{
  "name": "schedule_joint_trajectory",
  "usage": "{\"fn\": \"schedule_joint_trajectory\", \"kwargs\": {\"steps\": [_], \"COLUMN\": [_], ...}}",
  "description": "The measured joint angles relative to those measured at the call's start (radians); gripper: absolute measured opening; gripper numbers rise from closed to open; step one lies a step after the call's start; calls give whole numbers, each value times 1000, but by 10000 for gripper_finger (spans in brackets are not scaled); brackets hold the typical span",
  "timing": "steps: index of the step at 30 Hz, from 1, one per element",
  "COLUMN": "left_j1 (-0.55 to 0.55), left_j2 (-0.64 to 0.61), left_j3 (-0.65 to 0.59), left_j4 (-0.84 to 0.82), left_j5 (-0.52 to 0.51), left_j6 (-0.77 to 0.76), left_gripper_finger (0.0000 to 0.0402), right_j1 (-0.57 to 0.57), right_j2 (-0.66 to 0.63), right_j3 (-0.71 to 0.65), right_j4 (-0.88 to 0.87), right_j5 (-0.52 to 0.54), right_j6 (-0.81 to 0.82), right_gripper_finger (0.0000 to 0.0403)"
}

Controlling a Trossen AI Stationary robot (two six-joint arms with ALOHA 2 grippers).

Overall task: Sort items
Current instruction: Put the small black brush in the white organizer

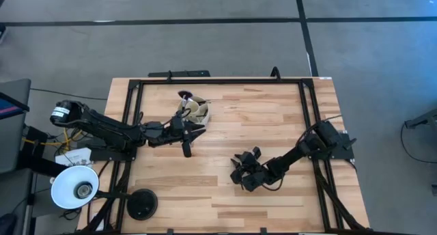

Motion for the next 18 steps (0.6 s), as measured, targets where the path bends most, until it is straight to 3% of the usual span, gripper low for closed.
{"fn": "schedule_joint_trajectory", "kwargs": {"steps": [6, 12, 18], "left_j1": [0, -4, -40], "left_j2": [0, 0, 1], "left_j3": [0, 0, 0], "left_j4": [-1, -2, -4], "left_j5": [0, 1, 100], "left_j6": [0, -3, -3], "left_gripper_finger": [81, 81, 81], "right_j1": [-2, -7, -55], "right_j2": [1, -25, -153], "right_j3": [-2, -7, -6], "right_j4": [0, 32, 229], "right_j5": [2, -10, -83], "right_j6": [-19, -47, -310], "right_gripper_finger": [15, 7, 6]}}
